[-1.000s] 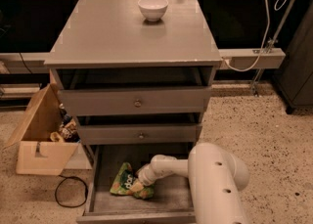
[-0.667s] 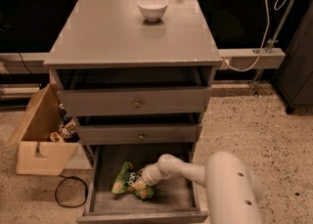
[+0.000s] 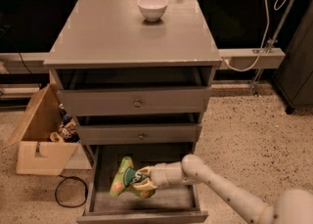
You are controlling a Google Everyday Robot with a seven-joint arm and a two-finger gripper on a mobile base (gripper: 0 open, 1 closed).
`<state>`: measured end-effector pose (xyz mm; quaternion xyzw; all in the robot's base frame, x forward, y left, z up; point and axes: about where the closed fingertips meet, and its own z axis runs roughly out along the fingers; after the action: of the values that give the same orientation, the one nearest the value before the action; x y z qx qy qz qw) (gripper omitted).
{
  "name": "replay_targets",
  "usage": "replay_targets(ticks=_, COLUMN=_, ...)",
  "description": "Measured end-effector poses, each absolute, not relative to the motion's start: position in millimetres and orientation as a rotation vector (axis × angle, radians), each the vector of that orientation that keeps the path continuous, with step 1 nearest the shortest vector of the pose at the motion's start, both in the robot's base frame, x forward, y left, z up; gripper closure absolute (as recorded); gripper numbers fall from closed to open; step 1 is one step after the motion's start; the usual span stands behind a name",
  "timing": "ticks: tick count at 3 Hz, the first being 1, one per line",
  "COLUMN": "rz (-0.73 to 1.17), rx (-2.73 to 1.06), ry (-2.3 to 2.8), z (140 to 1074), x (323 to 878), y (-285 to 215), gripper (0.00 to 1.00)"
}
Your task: Pick green rice chip bag from bottom drawer and place on counter
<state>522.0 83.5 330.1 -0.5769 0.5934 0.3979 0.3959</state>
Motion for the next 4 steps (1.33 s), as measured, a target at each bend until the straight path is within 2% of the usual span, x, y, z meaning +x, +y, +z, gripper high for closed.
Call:
replay_targets(ticks=1, rz=0.945, rx=-1.441, ry=1.359, z=401.7, x=510.0, y=21.6, gripper=1.0)
replay_targets(ticks=2, rz=0.901, rx=-1.389, ry=1.393, z=400.9, x=505.4, y=-17.4, gripper=1.0)
replay_targets(ticks=3, rz=0.906, rx=-1.371, ry=1.337, z=427.1, x=514.0, y=-14.1, gripper=1.0)
replay_targets(ticks=4, rz=0.77, rx=-1.419, ry=1.258, z=536.8, x=523.9, y=-4.9, gripper=1.0)
